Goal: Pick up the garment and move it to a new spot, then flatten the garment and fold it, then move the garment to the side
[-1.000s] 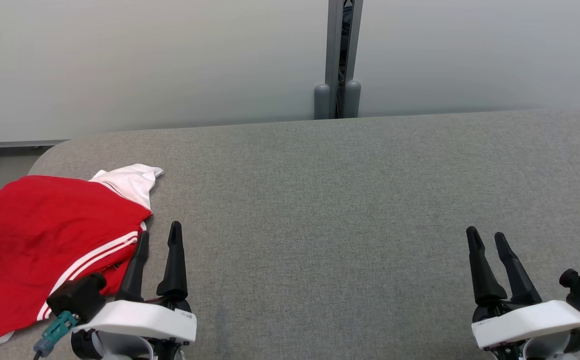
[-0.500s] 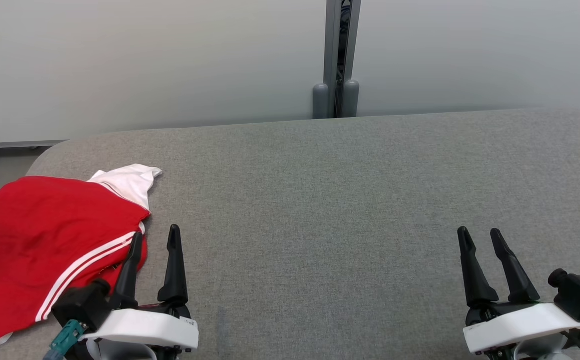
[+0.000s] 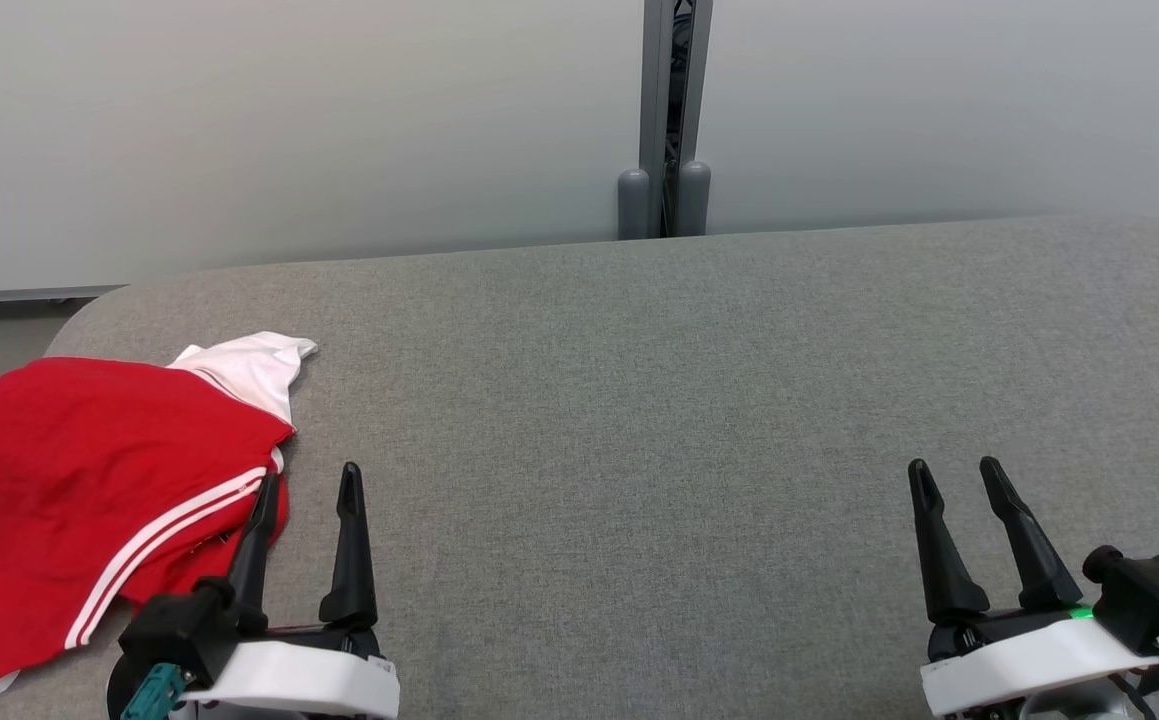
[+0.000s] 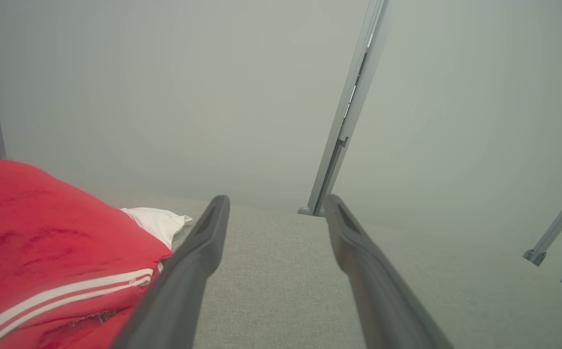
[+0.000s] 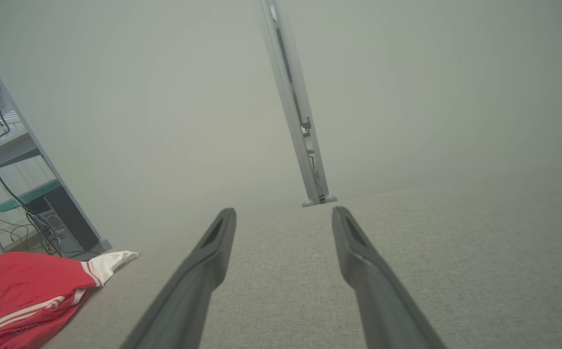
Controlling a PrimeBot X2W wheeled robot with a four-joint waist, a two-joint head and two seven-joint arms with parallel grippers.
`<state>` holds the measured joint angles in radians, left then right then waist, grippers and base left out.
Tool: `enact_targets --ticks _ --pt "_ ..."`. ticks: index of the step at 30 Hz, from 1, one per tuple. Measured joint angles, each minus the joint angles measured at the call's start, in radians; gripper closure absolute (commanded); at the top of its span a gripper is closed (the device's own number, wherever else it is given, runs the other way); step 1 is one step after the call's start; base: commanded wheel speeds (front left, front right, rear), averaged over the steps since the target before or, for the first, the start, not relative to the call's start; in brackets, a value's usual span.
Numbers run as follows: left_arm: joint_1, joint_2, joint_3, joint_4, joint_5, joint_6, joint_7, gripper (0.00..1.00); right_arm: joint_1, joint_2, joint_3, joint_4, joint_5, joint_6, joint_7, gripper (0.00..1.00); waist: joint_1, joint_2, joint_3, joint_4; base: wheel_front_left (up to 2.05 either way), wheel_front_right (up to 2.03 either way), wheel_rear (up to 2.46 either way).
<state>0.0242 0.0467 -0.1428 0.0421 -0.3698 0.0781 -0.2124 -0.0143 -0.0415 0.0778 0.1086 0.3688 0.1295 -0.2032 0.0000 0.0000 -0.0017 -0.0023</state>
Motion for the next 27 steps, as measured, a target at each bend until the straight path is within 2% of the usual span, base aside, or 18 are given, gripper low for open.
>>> enact_targets --ticks 27 --pt "0.053 0.001 0.007 -0.031 0.200 0.033 -0.045 0.00 0.003 -0.004 0.058 -0.013 -0.195 0.000 -0.054 0.00 0.0000 0.0000 -0.002 -0.008 0.00 0.00 0.00"
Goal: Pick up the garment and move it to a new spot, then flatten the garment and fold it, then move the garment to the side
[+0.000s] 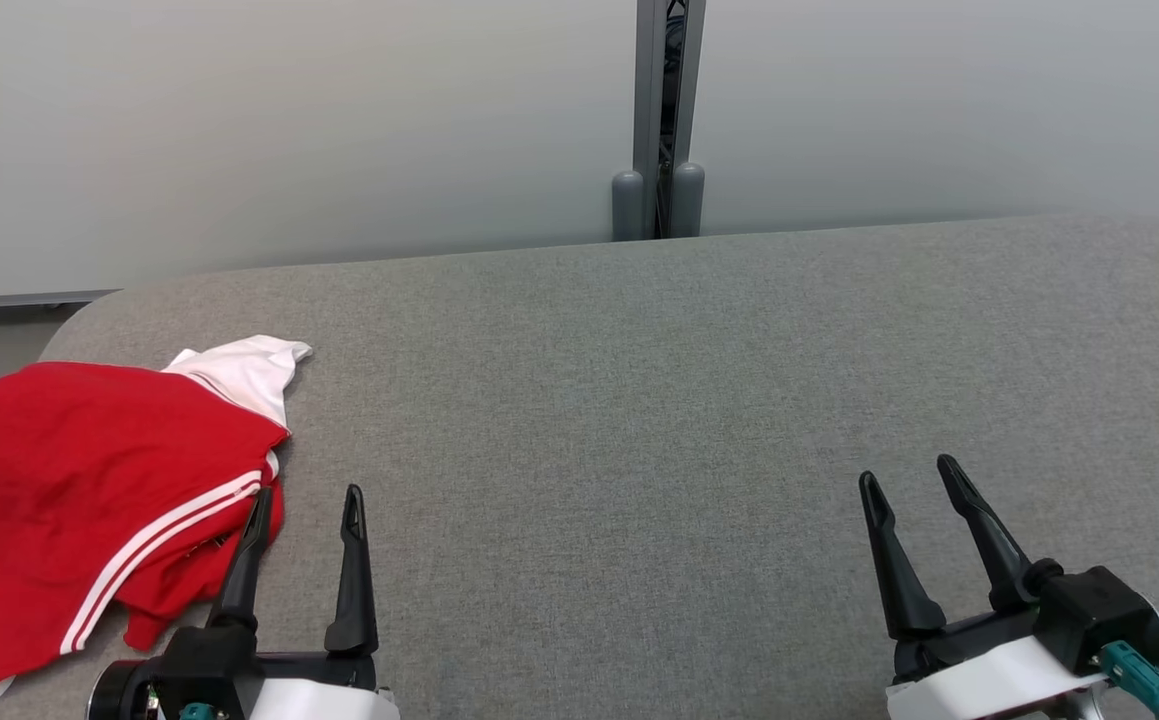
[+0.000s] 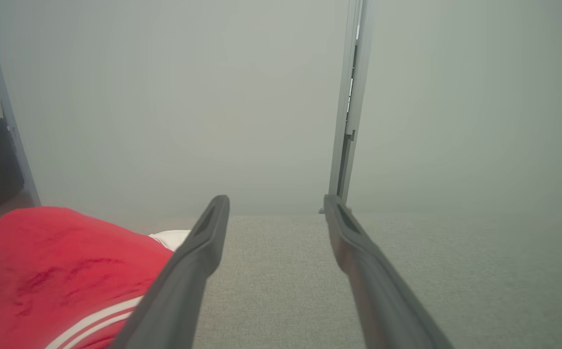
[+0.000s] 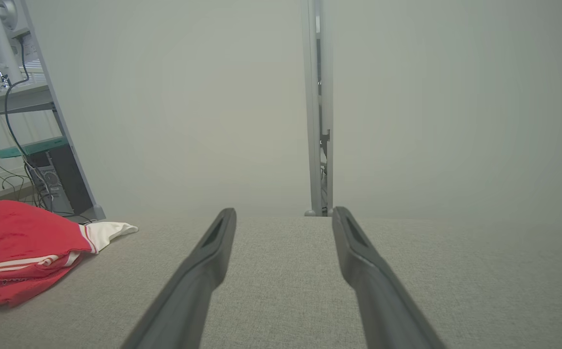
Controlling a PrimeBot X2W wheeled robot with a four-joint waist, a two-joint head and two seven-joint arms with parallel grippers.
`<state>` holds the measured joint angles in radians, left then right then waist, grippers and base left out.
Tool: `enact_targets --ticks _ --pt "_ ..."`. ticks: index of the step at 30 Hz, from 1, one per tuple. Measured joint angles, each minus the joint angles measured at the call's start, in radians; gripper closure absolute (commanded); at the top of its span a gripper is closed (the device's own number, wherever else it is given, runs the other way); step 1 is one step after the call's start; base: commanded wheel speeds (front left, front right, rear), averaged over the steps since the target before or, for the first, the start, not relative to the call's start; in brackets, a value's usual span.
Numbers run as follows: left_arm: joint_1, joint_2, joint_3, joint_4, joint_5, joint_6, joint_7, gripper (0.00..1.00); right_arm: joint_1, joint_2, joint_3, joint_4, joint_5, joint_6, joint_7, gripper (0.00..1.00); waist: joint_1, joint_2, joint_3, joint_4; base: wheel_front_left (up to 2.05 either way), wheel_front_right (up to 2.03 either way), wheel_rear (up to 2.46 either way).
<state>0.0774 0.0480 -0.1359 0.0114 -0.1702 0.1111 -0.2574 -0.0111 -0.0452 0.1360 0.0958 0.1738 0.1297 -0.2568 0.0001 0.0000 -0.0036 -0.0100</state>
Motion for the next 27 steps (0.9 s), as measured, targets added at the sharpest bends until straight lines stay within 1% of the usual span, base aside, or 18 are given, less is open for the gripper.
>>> enact_targets --ticks 3,19,27 --pt "0.005 0.000 0.001 -0.004 0.016 0.003 -0.004 0.00 0.000 0.000 0.006 0.000 -0.014 0.000 -0.004 0.00 0.0000 0.0000 -0.001 -0.001 0.00 0.00 0.00" --pt "0.007 0.000 0.009 0.007 0.011 0.003 -0.004 0.00 0.001 -0.001 0.004 0.001 -0.015 0.000 -0.005 0.00 0.0000 0.0000 0.000 -0.001 0.00 0.00 0.00" --pt "0.007 0.000 0.015 0.010 0.002 0.006 -0.004 0.00 0.005 -0.001 0.008 0.000 -0.015 0.000 -0.005 0.00 0.0000 0.0000 0.006 0.028 0.00 0.00 0.00"
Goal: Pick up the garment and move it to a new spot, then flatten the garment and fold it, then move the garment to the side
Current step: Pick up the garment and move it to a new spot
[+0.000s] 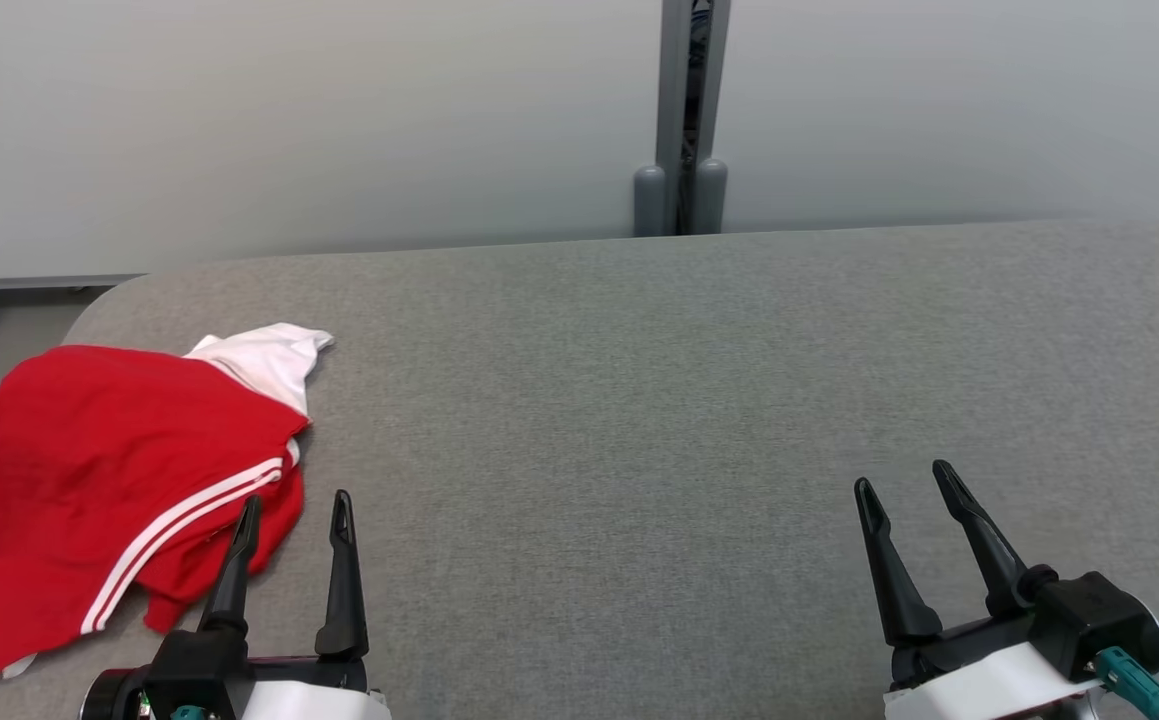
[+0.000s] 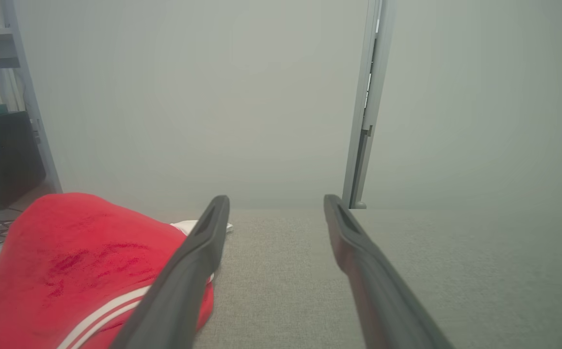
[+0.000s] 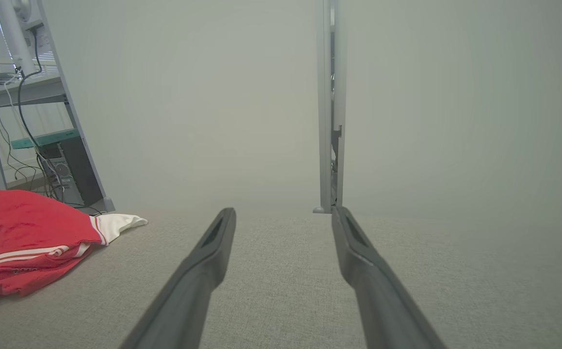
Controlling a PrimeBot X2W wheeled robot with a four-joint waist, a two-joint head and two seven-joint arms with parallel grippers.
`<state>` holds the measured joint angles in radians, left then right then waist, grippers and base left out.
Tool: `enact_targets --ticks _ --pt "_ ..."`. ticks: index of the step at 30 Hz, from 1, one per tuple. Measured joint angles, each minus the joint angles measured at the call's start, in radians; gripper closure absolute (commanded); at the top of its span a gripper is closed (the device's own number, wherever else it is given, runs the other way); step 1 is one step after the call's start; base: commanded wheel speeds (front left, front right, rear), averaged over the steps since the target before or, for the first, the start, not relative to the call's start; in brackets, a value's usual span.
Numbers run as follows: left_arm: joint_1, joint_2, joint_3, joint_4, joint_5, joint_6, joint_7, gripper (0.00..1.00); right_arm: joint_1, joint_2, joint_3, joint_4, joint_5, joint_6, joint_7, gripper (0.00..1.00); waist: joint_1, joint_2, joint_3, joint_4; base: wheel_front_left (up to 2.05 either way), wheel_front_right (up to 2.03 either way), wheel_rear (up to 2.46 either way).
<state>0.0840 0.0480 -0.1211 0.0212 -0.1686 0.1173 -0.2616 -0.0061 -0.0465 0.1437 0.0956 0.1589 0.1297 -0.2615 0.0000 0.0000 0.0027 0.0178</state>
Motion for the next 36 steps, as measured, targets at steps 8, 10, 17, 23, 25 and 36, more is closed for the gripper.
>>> enact_targets --ticks 8,10,17,23,25,36 --pt "0.000 0.000 -0.001 0.002 0.003 0.012 0.000 0.00 0.014 0.000 0.007 -0.001 0.000 0.000 0.000 0.00 0.0000 0.0000 0.006 0.071 0.00 0.00 0.00" --pt "0.001 0.000 -0.001 0.000 0.003 0.016 0.000 0.00 0.016 0.000 0.011 -0.003 0.000 0.000 0.000 0.00 0.0000 0.0000 0.006 0.093 0.00 0.00 0.00" --pt "0.011 0.000 -0.001 -0.002 0.008 0.025 0.000 0.00 0.025 0.000 0.018 -0.002 -0.002 0.000 0.000 0.00 0.0000 0.0000 0.003 0.176 0.00 0.00 0.00" --pt "0.016 0.000 -0.004 0.002 0.006 0.038 0.000 0.00 0.031 0.000 0.022 0.003 -0.002 0.000 0.000 0.00 0.0000 0.0000 -0.002 0.242 0.00 0.00 0.00" --pt "0.017 0.000 -0.004 0.003 0.000 0.038 0.000 0.00 0.032 0.000 0.023 0.005 -0.003 0.000 0.000 0.00 0.0000 0.0000 -0.004 0.261 0.00 0.00 0.00" --pt "0.031 0.000 0.006 0.007 -0.010 0.042 0.000 0.00 0.037 0.000 0.028 0.009 -0.003 0.000 0.000 0.00 0.0000 0.0000 -0.012 0.324 0.00 0.00 0.00"
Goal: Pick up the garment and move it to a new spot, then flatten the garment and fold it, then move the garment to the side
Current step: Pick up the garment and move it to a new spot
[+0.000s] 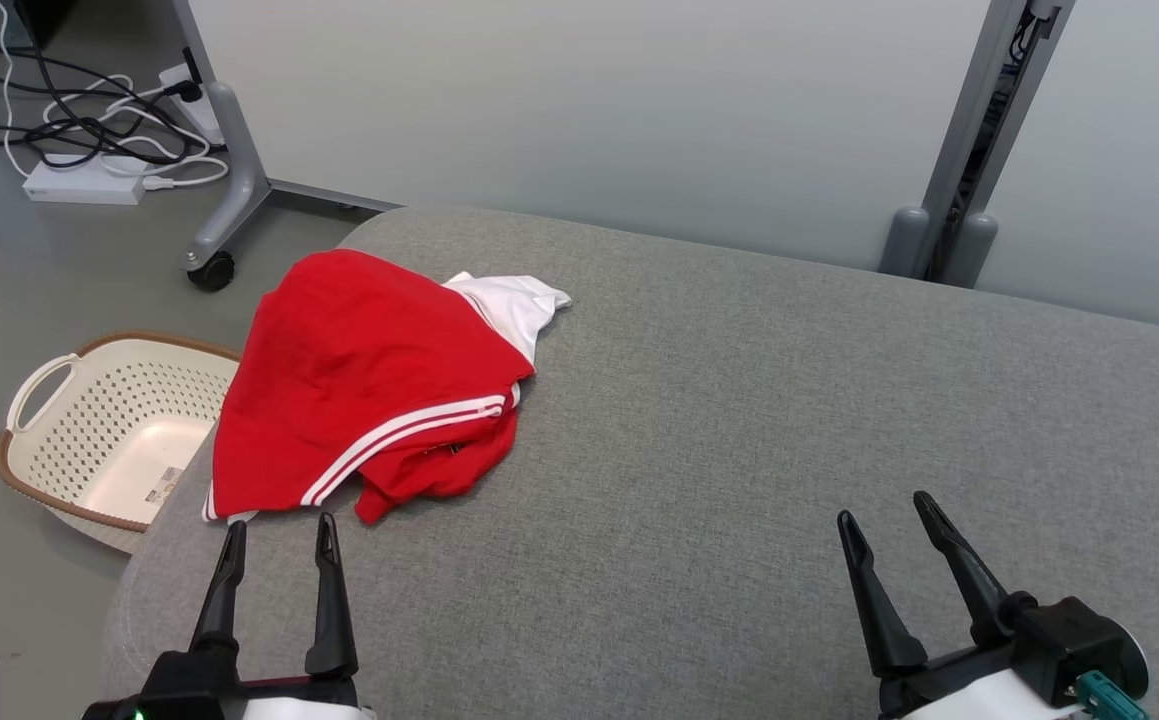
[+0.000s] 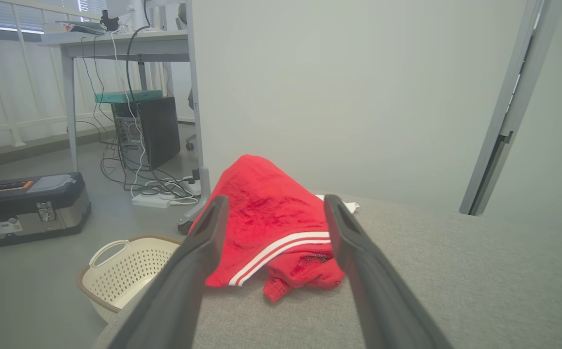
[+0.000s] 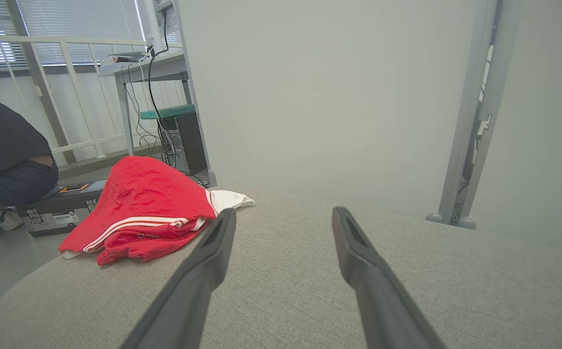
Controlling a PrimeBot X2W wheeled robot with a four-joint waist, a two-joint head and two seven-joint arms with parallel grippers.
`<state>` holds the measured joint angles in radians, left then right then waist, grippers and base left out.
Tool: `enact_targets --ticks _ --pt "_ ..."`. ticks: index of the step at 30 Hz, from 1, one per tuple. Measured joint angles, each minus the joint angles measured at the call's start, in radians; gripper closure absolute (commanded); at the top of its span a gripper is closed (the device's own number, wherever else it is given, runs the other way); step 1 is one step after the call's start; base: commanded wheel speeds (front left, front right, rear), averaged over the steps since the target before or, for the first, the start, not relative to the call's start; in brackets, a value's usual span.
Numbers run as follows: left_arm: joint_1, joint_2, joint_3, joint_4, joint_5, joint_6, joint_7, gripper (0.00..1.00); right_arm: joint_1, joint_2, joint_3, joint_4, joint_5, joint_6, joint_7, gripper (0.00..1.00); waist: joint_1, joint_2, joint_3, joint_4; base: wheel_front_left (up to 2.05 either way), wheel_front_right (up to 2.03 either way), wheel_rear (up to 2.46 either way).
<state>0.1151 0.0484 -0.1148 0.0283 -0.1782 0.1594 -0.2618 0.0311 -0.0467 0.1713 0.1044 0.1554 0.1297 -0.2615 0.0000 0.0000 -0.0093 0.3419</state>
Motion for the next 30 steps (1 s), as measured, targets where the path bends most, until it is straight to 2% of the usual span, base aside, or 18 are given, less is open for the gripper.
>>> enact_targets --ticks 9,13,27,30 --pt "-0.004 0.000 0.009 -0.002 -0.009 0.005 0.000 0.00 0.002 0.000 0.003 0.002 -0.011 0.000 0.000 0.00 0.0000 0.0000 0.022 -0.001 0.00 0.00 0.00" --pt "-0.049 0.000 0.025 0.000 -0.049 0.013 0.000 0.00 -0.007 0.000 -0.001 -0.003 -0.036 0.000 0.000 0.00 0.0000 0.0000 0.062 -0.005 0.00 0.00 0.00" --pt "-0.326 0.000 0.132 0.091 -0.096 0.026 -0.002 0.00 -0.092 -0.061 0.002 -0.027 -0.049 0.000 0.000 0.00 0.0000 0.0000 0.270 -0.019 0.00 0.00 0.00" --pt "-0.401 0.001 0.176 0.133 -0.091 0.013 -0.002 0.00 -0.107 -0.071 0.005 -0.028 -0.049 0.000 0.000 0.00 0.0000 0.0000 0.303 -0.028 0.00 0.00 0.00"
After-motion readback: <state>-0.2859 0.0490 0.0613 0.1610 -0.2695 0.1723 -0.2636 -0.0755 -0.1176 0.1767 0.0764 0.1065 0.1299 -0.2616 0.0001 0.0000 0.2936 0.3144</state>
